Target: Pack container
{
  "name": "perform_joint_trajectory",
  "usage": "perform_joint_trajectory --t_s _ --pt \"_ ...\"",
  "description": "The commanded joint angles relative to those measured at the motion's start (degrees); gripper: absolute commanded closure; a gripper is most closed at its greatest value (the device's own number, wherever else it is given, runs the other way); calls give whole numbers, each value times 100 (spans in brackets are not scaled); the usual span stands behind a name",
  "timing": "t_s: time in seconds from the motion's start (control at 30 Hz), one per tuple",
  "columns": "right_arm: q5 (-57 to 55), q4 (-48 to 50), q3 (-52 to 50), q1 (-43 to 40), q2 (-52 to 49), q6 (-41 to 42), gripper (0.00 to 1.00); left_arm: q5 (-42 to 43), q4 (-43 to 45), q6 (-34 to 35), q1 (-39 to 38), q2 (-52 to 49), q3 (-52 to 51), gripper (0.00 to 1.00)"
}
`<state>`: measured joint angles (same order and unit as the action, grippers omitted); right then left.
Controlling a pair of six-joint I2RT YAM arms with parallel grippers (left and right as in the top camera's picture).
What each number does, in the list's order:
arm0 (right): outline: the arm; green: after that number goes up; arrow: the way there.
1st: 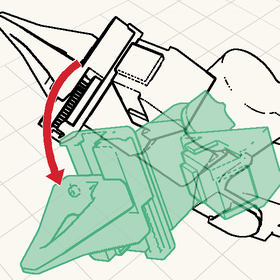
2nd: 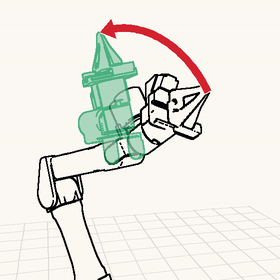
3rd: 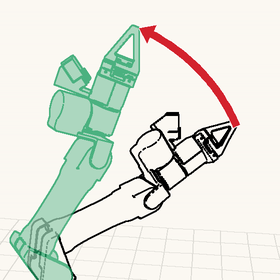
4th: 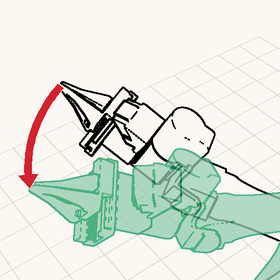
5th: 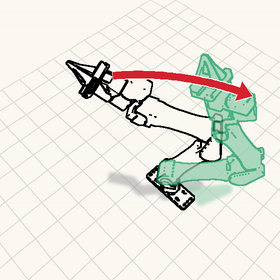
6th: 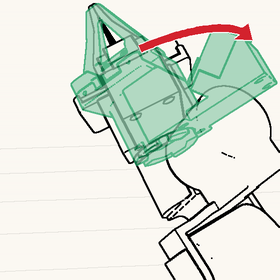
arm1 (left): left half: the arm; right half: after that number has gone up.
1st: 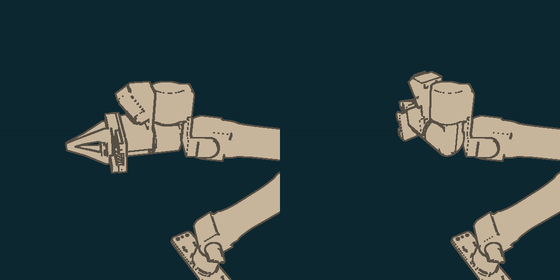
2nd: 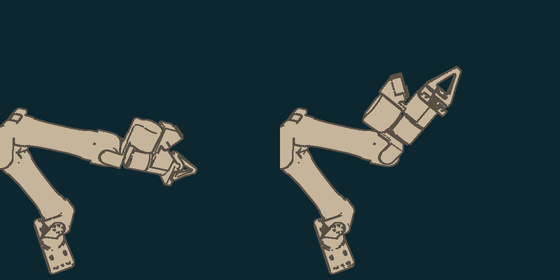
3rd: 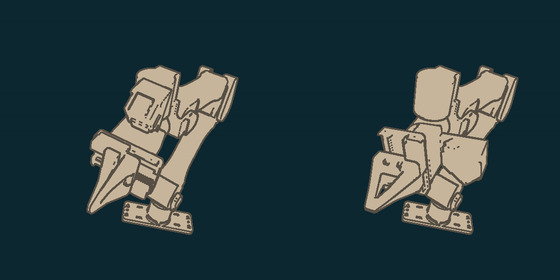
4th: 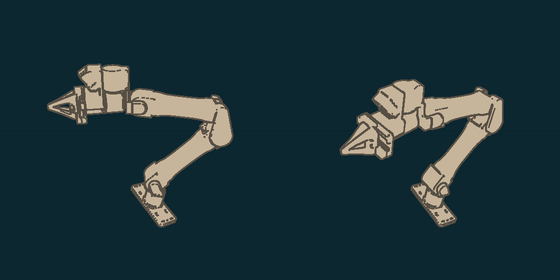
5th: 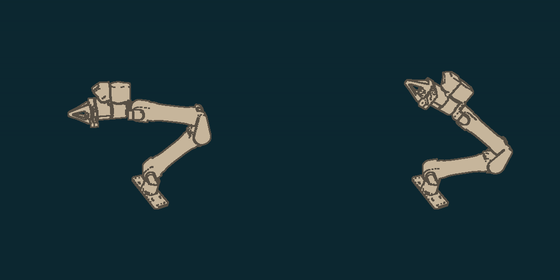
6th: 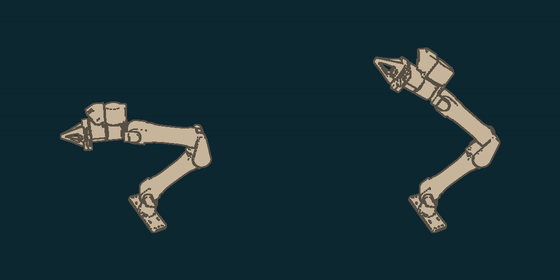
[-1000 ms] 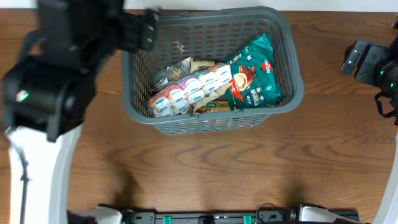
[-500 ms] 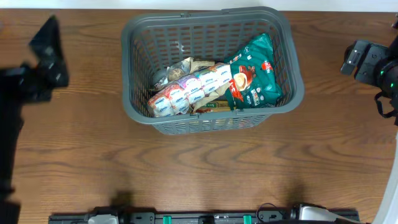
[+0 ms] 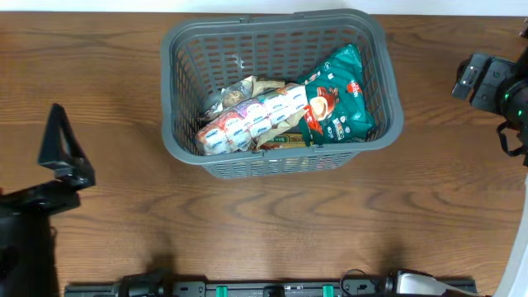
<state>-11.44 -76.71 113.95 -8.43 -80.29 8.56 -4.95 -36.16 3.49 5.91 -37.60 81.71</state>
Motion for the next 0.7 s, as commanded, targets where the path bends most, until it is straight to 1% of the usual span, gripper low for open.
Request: perform_joint_trajectory --t_s 0.0,0.33,0.53,0.67 --pt "-76 -7 68 -33 -7 59 1 -72 372 435 28 306 -778 1" --pt "-76 -7 68 -33 -7 59 1 -70 1202 1464 28 693 -2332 1" --pt "-76 -7 68 -33 -7 59 1 -63 2302 1547 11 979 -3410 1" --pt "-76 -7 68 -33 -7 59 1 -66 2662 1725 13 1202 -3967 1"
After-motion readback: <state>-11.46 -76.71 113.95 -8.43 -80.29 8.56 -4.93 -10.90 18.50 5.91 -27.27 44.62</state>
